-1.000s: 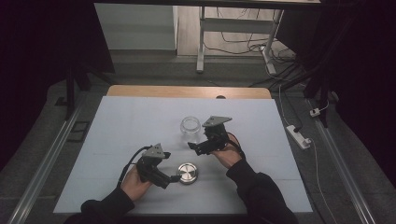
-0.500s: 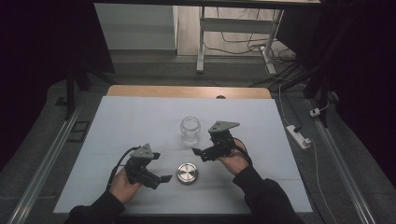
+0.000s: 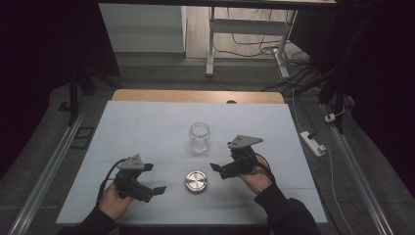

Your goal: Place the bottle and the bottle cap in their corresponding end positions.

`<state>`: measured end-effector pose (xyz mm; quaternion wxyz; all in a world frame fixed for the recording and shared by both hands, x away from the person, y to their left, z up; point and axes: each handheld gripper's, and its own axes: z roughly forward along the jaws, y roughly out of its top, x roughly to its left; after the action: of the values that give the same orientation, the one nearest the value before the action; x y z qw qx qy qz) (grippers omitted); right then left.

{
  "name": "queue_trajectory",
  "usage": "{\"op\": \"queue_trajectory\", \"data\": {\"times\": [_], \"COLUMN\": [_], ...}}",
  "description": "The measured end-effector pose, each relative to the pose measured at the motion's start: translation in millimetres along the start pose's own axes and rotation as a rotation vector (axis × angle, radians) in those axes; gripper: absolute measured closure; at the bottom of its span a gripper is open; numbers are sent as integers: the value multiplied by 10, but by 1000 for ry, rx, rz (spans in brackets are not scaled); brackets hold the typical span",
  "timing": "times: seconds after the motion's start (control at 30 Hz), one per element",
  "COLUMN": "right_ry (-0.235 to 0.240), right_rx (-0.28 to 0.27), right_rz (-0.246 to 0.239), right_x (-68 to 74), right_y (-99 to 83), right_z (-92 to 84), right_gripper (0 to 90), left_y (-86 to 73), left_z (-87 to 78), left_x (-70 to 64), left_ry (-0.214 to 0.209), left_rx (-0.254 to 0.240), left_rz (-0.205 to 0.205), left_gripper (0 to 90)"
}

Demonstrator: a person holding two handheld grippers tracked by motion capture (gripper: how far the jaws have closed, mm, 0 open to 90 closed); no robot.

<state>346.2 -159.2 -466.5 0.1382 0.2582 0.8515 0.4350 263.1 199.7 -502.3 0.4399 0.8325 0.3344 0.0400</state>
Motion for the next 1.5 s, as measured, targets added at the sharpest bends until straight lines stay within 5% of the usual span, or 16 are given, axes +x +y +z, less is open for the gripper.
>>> {"op": "queue_trajectory", "data": {"times": [0.9,1.5], "right_ry": [-72,-165], "right_rx": [-10,7], "right_rz": [134,218], "right_x": [-66,-96], "right_y": [-672,-1073], "right_z": [-700,-1081], "right_gripper": [0,0], "left_y": [-547,-791], "left_z": [-533,-718], "left_x": [66,79], "left_ry": [160,233], "left_rx": [-47,-57], "left_rz": [-114,-169], "left_gripper": [0,0]}}
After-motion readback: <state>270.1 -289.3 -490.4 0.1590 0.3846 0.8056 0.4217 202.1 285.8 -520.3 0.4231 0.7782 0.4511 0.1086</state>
